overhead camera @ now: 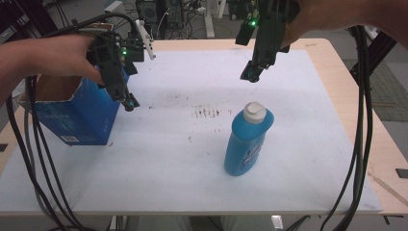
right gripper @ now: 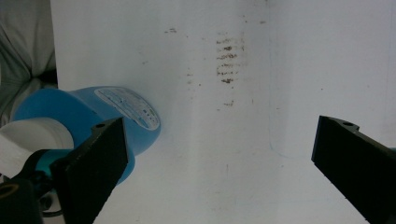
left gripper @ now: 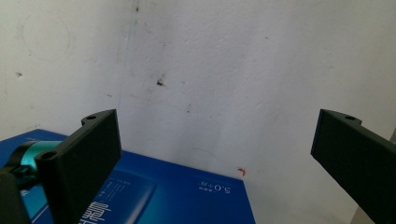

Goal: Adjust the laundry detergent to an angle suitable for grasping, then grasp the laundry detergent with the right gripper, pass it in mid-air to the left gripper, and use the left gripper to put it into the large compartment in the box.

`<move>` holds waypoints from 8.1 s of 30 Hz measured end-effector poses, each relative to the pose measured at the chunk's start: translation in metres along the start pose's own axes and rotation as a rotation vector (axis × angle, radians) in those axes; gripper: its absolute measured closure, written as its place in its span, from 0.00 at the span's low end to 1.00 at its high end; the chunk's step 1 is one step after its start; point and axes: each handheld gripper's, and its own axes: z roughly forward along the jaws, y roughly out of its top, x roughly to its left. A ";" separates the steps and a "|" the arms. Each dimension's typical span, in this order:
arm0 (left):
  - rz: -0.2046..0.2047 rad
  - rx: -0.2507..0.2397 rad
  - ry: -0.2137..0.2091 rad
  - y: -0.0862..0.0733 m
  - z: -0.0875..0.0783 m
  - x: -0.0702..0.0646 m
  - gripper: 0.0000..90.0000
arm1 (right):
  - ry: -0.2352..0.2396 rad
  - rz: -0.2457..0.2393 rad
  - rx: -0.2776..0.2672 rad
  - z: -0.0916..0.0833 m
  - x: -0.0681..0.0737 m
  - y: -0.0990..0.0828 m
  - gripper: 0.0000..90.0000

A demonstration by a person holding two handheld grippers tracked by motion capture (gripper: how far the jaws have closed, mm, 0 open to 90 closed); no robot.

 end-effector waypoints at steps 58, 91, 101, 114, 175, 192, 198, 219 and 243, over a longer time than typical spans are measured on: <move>-0.159 -0.106 0.118 -0.006 0.007 -0.006 0.02 | -0.024 -0.010 -0.019 -0.008 0.008 -0.006 0.03; -0.516 -0.999 0.381 -0.019 0.063 -0.055 0.02 | -0.018 0.020 -0.011 -0.002 -0.004 -0.012 0.03; -0.516 -1.078 0.390 -0.022 0.078 -0.076 0.02 | -0.021 0.007 -0.016 -0.001 -0.002 -0.011 0.03; -0.526 -1.109 0.346 -0.013 0.093 -0.134 0.02 | -0.021 0.017 -0.016 0.001 -0.003 -0.013 0.03; -0.443 -1.168 0.181 0.087 0.128 -0.185 0.09 | 0.006 0.012 -0.029 0.000 -0.005 -0.017 0.03; -0.439 -1.159 0.224 0.087 0.130 -0.185 0.27 | 0.000 0.016 -0.032 -0.001 -0.005 -0.019 0.03; -0.436 -1.160 0.225 0.088 0.130 -0.186 0.32 | -0.002 0.020 -0.033 -0.001 -0.004 -0.019 0.03; -0.398 -1.181 0.187 0.079 0.125 -0.181 0.48 | -0.005 0.020 -0.032 -0.003 -0.003 -0.020 0.03; -0.055 -1.142 -0.002 0.026 0.060 -0.094 0.48 | -0.010 0.052 -0.033 -0.008 -0.005 -0.030 0.03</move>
